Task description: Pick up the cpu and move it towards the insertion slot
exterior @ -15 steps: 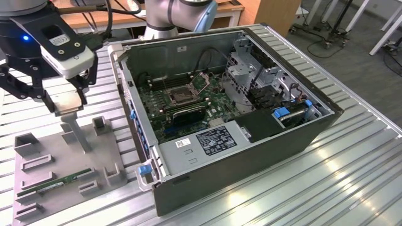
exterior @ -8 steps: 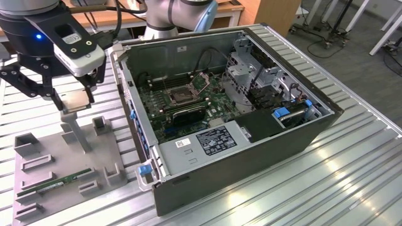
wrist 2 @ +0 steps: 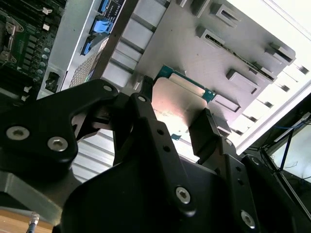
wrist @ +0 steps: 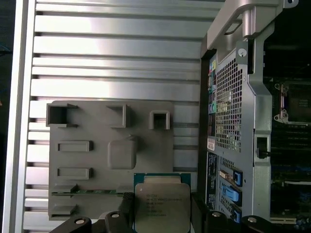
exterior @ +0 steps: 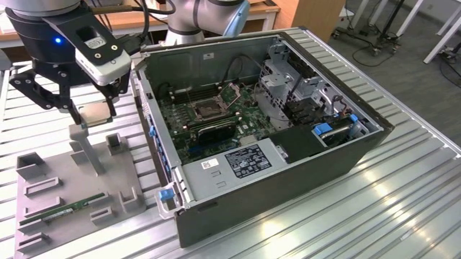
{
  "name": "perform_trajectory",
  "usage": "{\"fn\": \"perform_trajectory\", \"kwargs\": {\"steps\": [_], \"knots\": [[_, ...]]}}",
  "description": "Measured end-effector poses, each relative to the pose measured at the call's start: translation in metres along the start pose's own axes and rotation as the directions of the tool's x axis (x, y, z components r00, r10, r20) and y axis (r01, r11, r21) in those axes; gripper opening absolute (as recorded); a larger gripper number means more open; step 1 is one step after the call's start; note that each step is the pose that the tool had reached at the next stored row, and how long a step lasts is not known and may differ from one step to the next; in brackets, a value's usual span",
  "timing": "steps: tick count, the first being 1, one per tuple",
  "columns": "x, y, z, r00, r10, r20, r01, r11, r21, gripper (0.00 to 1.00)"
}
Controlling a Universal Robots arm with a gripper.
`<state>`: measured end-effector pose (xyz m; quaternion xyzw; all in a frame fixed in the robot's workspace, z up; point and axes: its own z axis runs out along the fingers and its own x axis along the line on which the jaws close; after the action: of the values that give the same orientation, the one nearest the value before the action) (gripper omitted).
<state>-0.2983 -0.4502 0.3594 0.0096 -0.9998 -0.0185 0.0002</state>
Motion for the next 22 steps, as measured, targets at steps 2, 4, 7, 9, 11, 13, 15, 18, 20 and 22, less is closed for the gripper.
{"fn": "perform_trajectory", "kwargs": {"steps": [2,4,7,9,11,13,15,18,20,22], "knots": [[0.0000,0.0000,0.0000,1.0000,0.000,0.0000,0.000,1.0000,0.0000,0.55],[-0.0001,0.0000,0.0000,1.0000,0.000,0.0001,0.000,1.0000,0.0000,0.55],[-0.0001,0.0000,0.0000,1.0000,0.000,0.0000,0.000,1.0000,0.0000,0.55],[-0.0001,0.0000,-0.0010,1.0000,0.000,0.0000,0.000,1.0000,0.0001,0.55],[-0.0001,0.0001,-0.0014,1.0000,0.000,0.0002,0.000,1.0000,-0.0001,0.55],[-0.0001,0.0001,-0.0015,1.0000,0.000,0.0002,0.000,1.0000,-0.0001,0.55],[-0.0001,0.0000,-0.0016,1.0000,0.000,0.0001,0.000,1.0000,0.0000,0.55],[-0.0003,0.0001,-0.0017,1.0000,0.000,-0.0001,0.000,1.0000,0.0001,0.55],[-0.0014,0.0000,-0.0018,1.0000,0.000,-0.0001,0.000,1.0000,0.0001,0.55],[-0.0031,0.0000,-0.0017,1.0000,0.000,0.0000,0.000,1.0000,0.0000,0.55]]}}
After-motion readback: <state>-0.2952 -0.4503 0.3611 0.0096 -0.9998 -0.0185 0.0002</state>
